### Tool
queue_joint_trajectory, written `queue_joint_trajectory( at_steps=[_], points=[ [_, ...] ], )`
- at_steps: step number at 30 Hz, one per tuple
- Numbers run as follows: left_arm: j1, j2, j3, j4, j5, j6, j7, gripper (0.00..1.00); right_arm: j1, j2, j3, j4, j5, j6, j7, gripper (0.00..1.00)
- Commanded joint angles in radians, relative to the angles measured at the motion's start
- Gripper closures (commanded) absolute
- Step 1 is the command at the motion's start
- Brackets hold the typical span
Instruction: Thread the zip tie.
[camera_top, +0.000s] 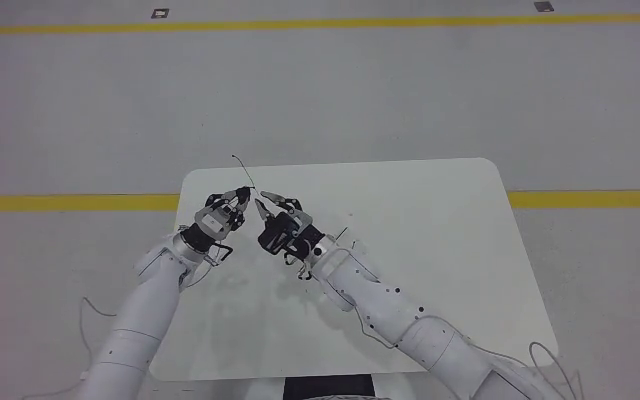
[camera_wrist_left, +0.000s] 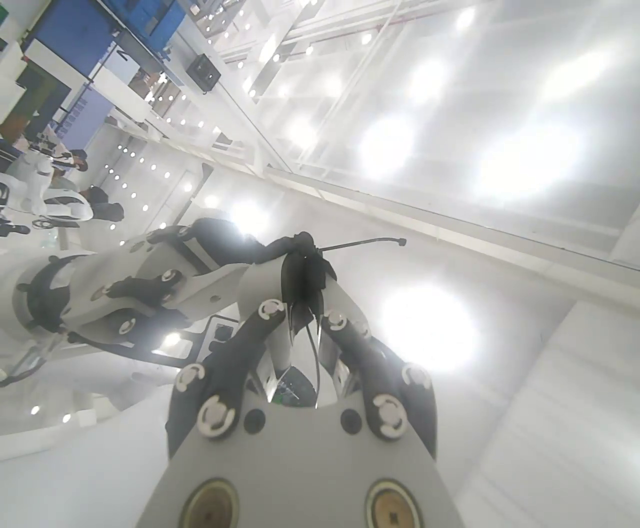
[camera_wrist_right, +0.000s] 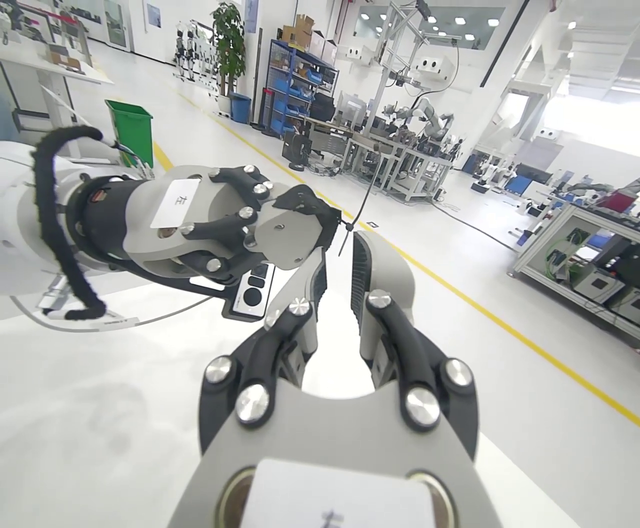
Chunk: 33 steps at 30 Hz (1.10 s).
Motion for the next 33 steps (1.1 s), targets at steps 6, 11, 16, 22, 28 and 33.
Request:
queue_joint_trajectory(
  at_steps=[6, 11, 16, 22, 28, 33],
  points=[
    [0.0, 0.0, 0.0, 0.0, 0.0, 0.0, 0.0, 1.0, 0.01, -0.012, 0.002, 0.019, 0.0, -0.006, -0.009, 0.85],
    [0.0, 0.0, 0.0, 0.0, 0.0, 0.0, 0.0, 1.0, 0.02, -0.021, 0.005, 0.033, 0.0, -0.006, -0.014, 0.87],
    [0.0, 0.0, 0.0, 0.0, 0.0, 0.0, 0.0, 1.0, 0.026, -0.027, 0.007, 0.047, 0.0, 0.009, -0.017, 1.0],
    [0.0, 0.0, 0.0, 0.0, 0.0, 0.0, 0.0, 1.0, 0.026, -0.029, 0.01, 0.063, 0.0, 0.007, -0.02, 1.0],
    [0.0, 0.0, 0.0, 0.0, 0.0, 0.0, 0.0, 1.0, 0.013, -0.019, 0.028, 0.071, 0.0, 0.025, -0.003, 1.0],
    [0.0, 0.0, 0.0, 0.0, 0.0, 0.0, 0.0, 1.0, -0.009, -0.004, 0.054, 0.058, 0.0, 0.035, 0.018, 1.0]
  ],
)
